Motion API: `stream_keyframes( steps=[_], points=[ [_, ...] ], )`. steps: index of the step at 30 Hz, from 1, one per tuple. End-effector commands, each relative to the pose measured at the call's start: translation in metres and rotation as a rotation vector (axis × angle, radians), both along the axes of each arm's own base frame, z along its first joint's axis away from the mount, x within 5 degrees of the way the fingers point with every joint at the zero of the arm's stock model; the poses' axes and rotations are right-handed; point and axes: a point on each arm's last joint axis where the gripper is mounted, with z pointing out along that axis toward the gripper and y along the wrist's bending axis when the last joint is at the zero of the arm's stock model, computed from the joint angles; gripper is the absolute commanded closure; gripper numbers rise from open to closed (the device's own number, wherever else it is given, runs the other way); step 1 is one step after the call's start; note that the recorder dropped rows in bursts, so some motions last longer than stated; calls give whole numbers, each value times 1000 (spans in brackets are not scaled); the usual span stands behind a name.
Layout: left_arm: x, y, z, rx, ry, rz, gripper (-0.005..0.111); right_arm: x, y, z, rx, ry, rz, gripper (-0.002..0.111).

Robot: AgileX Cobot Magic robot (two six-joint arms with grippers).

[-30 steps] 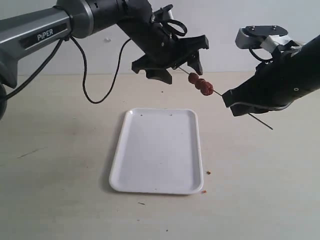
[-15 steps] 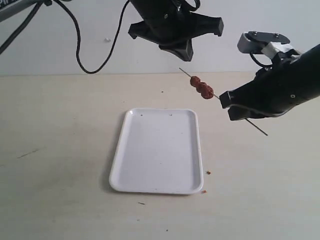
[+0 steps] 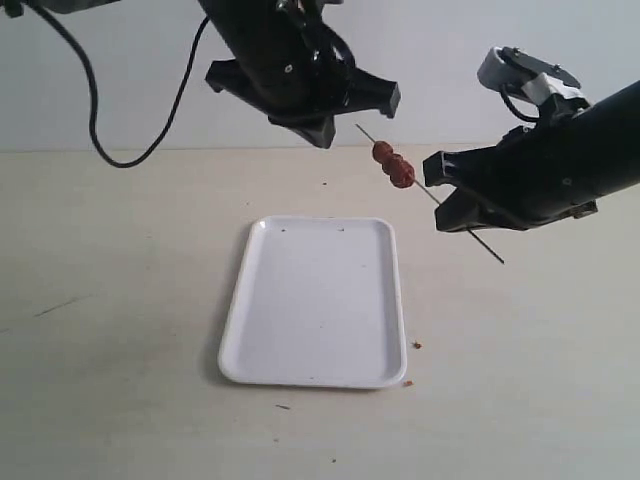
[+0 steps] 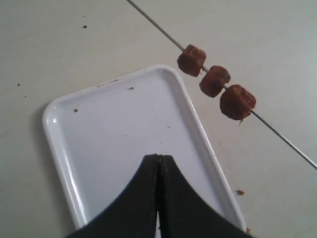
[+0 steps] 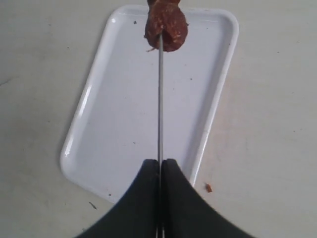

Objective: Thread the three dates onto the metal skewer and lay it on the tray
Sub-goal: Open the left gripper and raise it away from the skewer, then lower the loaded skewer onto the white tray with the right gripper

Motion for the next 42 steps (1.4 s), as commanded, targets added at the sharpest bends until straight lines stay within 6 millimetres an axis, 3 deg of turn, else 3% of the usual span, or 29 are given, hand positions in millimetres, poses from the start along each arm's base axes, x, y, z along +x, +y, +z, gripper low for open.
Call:
stream_keyframes(
  steps=[1,8,20,26,33,36,42],
  points=[
    [-18,23,6,-1,-94,13,107,6,20,-15,20,11,0,108],
    [-62,69,17,-15,-201,37,107,16,64,-50,71,46,-80,108],
    [-139,132,59,-214,-450,-5,107,15,109,-99,79,78,-280,108],
    [-157,147,64,-264,-502,-13,107,12,118,-113,49,92,-266,108],
    [-160,148,52,-263,-505,-29,107,11,118,-126,24,124,-260,107],
    [-160,148,51,-267,-510,-33,107,11,118,-128,18,125,-255,97],
    [-160,148,52,-276,-509,-28,107,11,117,-128,5,111,-239,63]
  ],
)
